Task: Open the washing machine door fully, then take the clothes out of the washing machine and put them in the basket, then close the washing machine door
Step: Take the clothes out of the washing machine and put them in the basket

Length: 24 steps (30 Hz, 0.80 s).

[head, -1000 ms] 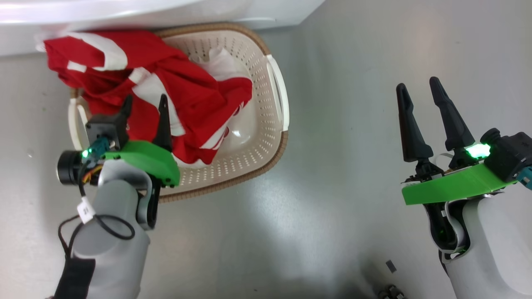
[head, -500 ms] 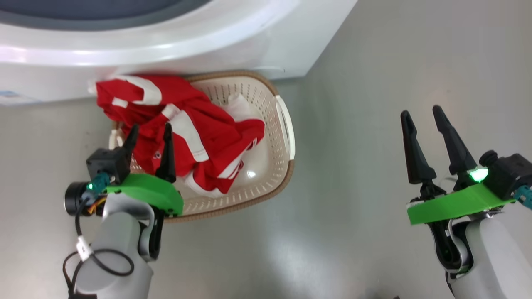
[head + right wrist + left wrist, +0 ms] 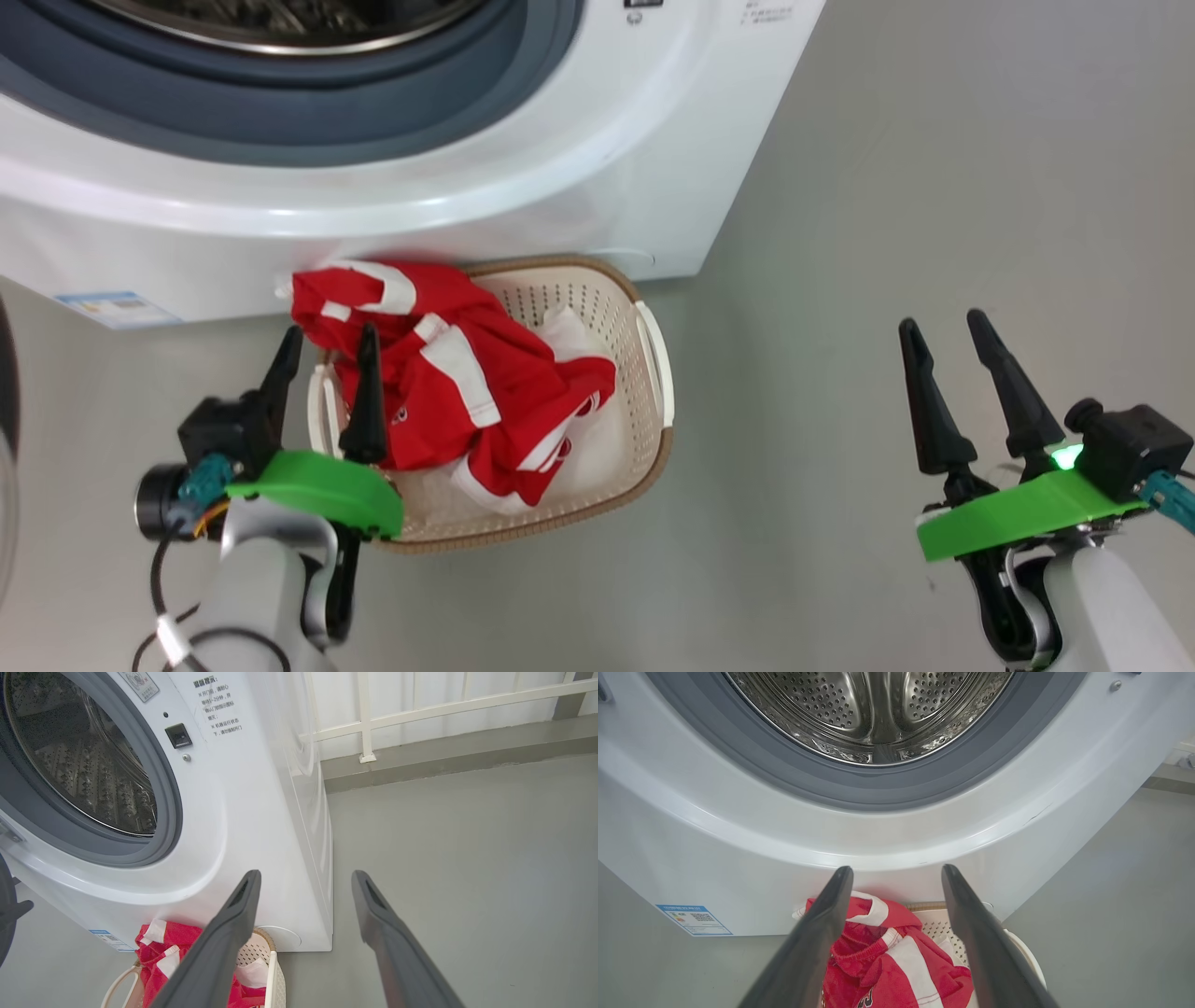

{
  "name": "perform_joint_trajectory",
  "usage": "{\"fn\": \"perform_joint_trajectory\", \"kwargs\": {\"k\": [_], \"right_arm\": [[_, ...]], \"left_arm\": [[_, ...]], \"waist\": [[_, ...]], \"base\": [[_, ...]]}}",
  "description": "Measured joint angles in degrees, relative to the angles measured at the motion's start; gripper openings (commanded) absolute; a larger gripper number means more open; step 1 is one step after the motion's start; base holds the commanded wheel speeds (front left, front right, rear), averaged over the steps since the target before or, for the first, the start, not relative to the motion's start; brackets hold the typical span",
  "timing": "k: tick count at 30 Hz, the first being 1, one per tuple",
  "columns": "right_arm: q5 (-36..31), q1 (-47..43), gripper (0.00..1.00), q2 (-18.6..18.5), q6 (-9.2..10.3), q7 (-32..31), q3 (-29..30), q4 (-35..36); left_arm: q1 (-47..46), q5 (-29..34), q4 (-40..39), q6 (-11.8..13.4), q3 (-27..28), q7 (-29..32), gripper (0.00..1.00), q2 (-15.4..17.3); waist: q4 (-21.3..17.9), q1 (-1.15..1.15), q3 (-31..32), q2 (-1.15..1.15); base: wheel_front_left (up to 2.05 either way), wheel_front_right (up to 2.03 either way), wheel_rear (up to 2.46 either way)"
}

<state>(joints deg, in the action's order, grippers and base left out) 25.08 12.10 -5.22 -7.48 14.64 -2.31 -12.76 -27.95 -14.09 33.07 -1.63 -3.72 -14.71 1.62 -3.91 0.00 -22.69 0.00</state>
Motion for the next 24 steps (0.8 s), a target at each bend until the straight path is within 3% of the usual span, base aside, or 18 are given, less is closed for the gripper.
{"fn": "perform_joint_trajectory", "kwargs": {"k": [24], "right_arm": [[-0.55, -10.68, 1.00, 0.01, 0.00, 0.00, 2.03, -0.46]], "left_arm": [[16.64, 2.58, -13.99, -0.49, 1.70, 0.00, 1.00, 0.21]], "waist": [[2.26, 0.00, 12.50, 0.00]], "base": [[0.00, 0.00, 0.00]]}}
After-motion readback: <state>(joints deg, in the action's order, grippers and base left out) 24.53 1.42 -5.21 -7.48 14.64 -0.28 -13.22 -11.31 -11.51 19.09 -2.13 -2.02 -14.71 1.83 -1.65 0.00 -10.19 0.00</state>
